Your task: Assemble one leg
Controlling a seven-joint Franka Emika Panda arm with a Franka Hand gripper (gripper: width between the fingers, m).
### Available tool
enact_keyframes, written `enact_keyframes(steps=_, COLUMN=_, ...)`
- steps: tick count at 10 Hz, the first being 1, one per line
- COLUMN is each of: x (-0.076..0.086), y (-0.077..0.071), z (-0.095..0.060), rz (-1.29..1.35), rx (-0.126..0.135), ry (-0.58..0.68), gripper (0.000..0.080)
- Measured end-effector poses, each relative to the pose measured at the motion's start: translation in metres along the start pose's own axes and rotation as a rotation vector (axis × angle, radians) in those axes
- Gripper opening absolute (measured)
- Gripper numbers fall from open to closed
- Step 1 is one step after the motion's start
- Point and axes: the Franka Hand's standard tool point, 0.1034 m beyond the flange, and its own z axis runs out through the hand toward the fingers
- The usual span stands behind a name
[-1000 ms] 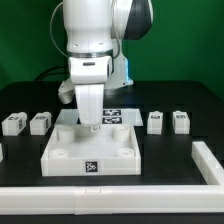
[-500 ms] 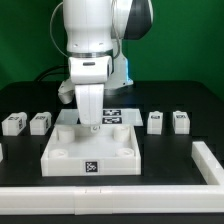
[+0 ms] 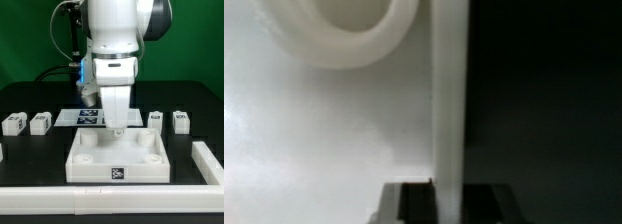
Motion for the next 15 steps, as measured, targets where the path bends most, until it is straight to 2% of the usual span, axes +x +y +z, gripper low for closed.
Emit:
enact_keyframes(steps=3, x=0.033, y=0.024, z=0.001, rz=-0.041, rx=-0.020, ry=0.017, gripper=0.0054)
enact_keyframes(steps=4, x=0.040, y=0.026, z=0.001, rz=-0.042, rx=-0.023, ry=0.021, gripper=0.0054)
enact_keyframes(steps=8, x=0.043, y=0.027, z=0.002, rz=-0.019, rx=-0.027, ry=0.024, gripper=0.0054)
enact_keyframes(steps=9, x=0.043, y=0.026, z=0.004, rz=-0.015, rx=-0.023, ry=0.024, gripper=0.0144)
enact_keyframes(steps=10, x=0.041, y=0.026, z=0.004, rz=-0.012, rx=-0.022, ry=0.024, gripper=0.0279)
enact_keyframes(steps=11, x=0.040, y=0.026, z=0.004, rz=-0.009, rx=-0.021, ry=0.023, gripper=0.0279)
enact_keyframes(steps=13, x=0.040, y=0.026, z=0.005, rz=-0.007, rx=-0.021, ry=0.023, gripper=0.0595)
enact_keyframes(steps=14, x=0.040, y=0.026, z=0.004, rz=0.000, rx=-0.021, ry=0.024, gripper=0.0638)
enact_keyframes(steps=15, x=0.041, y=0.026, z=0.004, rz=0.004, rx=-0.021, ry=0.024, gripper=0.0638)
